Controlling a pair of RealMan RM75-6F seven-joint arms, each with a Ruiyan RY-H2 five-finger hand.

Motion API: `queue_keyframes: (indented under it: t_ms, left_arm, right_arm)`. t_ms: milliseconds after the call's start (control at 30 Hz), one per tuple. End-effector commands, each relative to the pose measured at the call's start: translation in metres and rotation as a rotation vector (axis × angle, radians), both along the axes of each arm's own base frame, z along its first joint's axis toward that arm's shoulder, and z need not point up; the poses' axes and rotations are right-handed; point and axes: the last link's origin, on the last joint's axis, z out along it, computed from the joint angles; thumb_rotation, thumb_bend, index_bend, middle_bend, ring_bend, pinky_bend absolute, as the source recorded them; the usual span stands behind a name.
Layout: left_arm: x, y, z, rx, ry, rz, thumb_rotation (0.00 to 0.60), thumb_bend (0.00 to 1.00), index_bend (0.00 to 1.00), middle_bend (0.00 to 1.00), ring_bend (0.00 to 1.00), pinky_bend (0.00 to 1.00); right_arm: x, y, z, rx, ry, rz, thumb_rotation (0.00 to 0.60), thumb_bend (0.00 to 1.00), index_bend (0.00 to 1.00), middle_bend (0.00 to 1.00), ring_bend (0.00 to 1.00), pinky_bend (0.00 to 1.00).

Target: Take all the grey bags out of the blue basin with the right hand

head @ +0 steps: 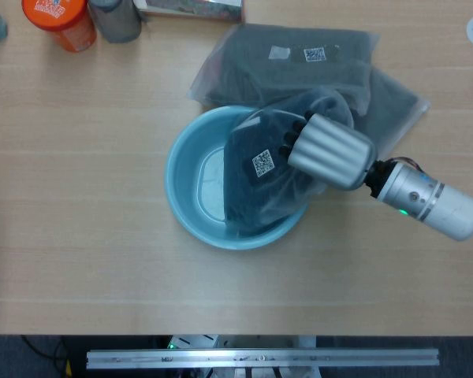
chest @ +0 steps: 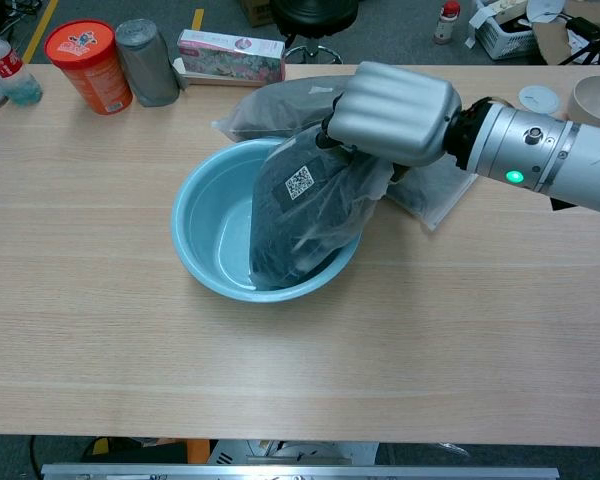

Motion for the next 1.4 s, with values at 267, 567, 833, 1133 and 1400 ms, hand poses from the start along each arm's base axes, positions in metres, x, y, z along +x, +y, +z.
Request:
queue_keyframes:
  t_ms: [267,567,833,1133,1400]
  left_arm:
    - [0.005,0.003,-0.001,-0.006,0.002,-0.019,0.600,0.23,0.30,0.28,0.24,0.24]
    - [0.014,0.008,-0.005,-0.020,0.004,-0.044,0.600,0.23,0.30,0.28,0.24,0.24]
    - [0.013,0.007,-0.003,-0.016,0.012,-0.034,0.600,0.23,0.30,0.28,0.24,0.24]
    - [0.019,0.010,-0.006,-0.024,0.012,-0.054,0.600,0.23,0.30,0.28,0.24,0.24]
    - [0.023,0.011,-0.011,-0.036,0.012,-0.067,0.600,0.23,0.30,0.28,0.24,0.24]
  right_arm:
    - [0.018,0.003,0.074,-0.091,-0.415,0.145,0.600,0.23,0.90,0.76,0.75,0.86]
    - [0.002,-0.010,0.121,-0.255,-0.490,0.107,0.600,0.23,0.90,0.76,0.75,0.86]
    - [-0.020,-0.015,0.145,-0.311,-0.530,0.046,0.600,0.23,0.90,0.76,0.75,0.86]
    - [-0.046,0.007,0.177,-0.282,-0.538,0.006,0.600,0.23,0.90,0.76,0.75,0.86]
    - [-0.063,0.034,0.192,-0.229,-0.415,-0.074,0.600,0.23,0.90,0.76,0.75,0.86]
